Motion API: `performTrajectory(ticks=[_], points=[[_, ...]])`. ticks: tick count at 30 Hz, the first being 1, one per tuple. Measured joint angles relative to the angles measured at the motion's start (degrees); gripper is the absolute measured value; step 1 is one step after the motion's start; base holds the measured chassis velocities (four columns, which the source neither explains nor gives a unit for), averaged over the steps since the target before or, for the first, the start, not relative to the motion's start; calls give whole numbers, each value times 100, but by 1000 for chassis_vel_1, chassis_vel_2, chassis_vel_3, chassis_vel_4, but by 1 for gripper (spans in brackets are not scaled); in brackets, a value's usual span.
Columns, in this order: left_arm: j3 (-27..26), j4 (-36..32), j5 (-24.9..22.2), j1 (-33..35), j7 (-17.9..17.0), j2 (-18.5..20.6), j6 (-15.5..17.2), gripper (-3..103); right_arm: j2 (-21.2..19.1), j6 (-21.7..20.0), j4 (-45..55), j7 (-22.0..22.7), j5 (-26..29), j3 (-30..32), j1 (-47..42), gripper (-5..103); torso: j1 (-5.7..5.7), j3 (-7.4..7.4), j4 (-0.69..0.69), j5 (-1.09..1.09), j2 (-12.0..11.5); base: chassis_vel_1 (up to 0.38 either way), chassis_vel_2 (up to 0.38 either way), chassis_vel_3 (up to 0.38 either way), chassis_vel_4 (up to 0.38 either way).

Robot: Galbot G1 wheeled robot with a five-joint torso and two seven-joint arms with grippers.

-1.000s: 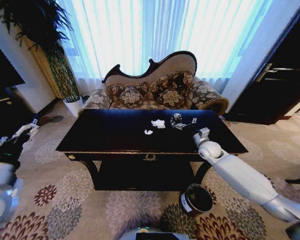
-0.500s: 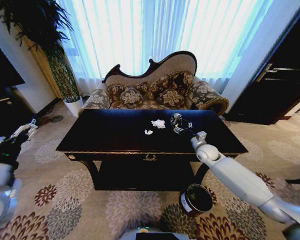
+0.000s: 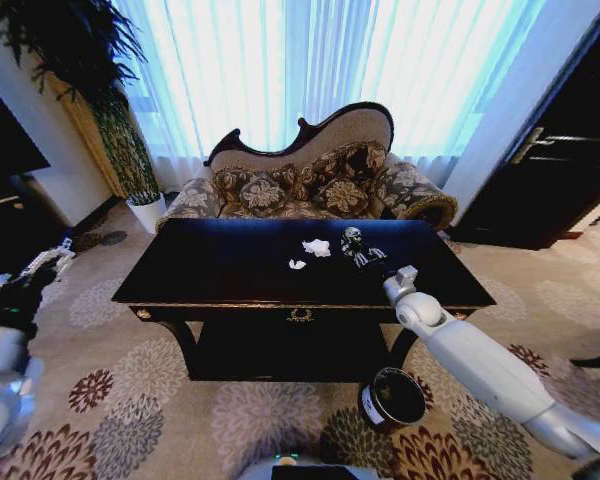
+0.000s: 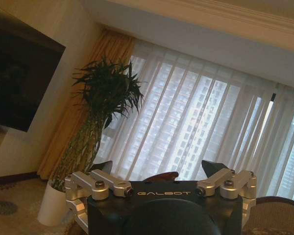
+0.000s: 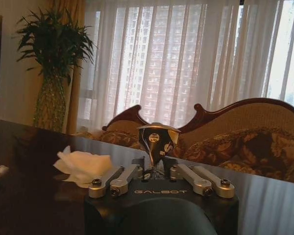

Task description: Move to the front of the table and place the trash on the table into the trash bin.

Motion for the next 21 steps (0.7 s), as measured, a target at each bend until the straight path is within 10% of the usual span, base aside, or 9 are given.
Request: performTrajectory(ticks=[5, 21], points=[[-11, -50, -2, 12, 0, -4, -2, 100, -57, -20, 359, -138, 355, 418, -557, 2, 0, 0, -1, 1, -1, 0, 0, 0, 0], [76, -216, -76, -8, -8, -118, -6, 100, -73, 165, 1529, -989, 1576, 2731, -2758, 0, 0, 0, -1, 0, 0, 0, 0, 0, 0]])
